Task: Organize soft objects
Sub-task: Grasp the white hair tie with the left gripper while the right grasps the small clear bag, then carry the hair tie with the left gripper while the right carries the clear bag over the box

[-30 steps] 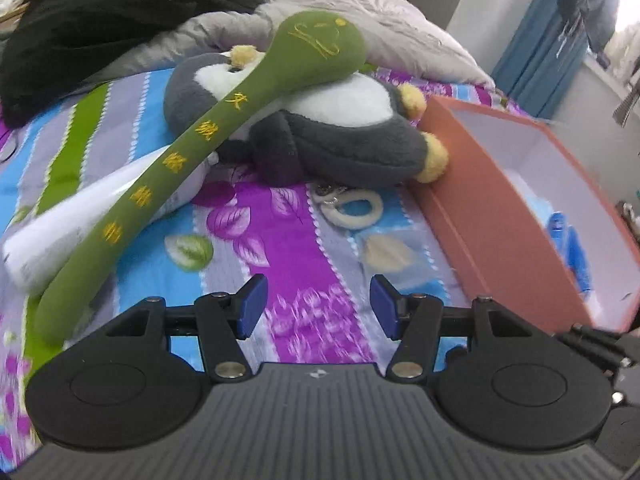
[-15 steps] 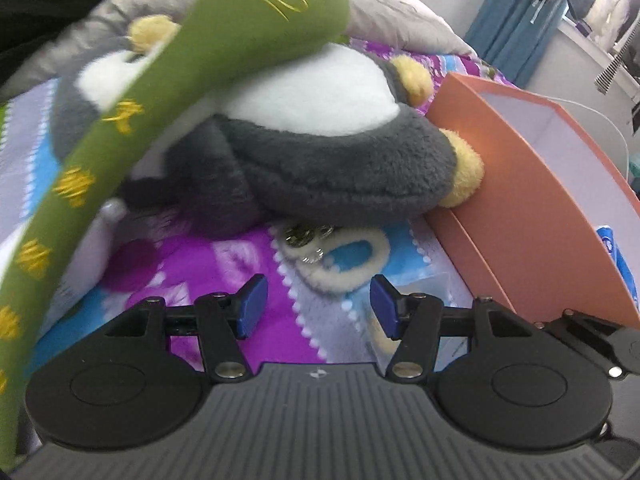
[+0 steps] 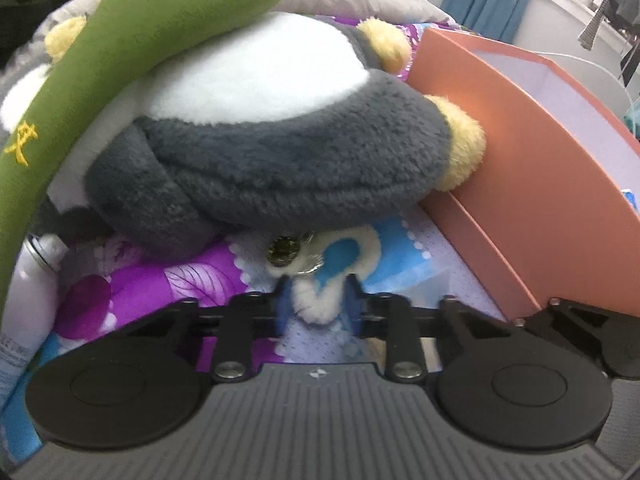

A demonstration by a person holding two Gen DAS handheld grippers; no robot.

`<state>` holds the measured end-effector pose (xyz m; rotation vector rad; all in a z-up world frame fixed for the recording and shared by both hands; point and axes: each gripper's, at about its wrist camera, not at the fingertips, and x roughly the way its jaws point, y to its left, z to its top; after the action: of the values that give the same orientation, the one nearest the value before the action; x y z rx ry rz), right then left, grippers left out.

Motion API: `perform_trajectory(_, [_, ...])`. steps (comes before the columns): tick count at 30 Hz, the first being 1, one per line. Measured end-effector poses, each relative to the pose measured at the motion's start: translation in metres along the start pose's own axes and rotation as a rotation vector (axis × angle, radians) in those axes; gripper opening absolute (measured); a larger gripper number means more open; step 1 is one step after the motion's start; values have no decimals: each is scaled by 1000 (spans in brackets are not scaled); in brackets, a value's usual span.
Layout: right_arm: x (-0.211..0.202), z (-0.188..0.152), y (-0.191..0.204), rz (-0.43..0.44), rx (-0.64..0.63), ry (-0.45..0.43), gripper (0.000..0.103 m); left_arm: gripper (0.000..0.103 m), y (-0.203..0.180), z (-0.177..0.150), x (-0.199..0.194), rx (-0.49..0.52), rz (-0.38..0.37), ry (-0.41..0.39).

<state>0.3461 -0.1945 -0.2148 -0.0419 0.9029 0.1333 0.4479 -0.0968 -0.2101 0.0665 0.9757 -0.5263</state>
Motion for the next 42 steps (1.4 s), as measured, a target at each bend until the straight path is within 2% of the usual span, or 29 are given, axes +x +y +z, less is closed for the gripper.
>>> perform_trajectory(2, [0, 1, 0, -4, 0, 6, 52, 13, 1, -1, 1, -19, -19, 10])
perform_trajectory(8, [-6, 5, -3, 10, 5, 24, 46, 10, -2, -7, -10, -56, -6, -6])
perform_trajectory(15, [-34, -8, 9, 26, 17, 15, 46, 9, -4, -21, -40, -107, 6, -32])
perform_trajectory(26, [-88, -32, 22, 52, 20, 11, 46, 9, -7, -53, -115, -181, 29, -70])
perform_trajectory(42, [-187, -52, 24, 63, 54, -86, 46, 9, -43, -106, -211, -244, 31, -124])
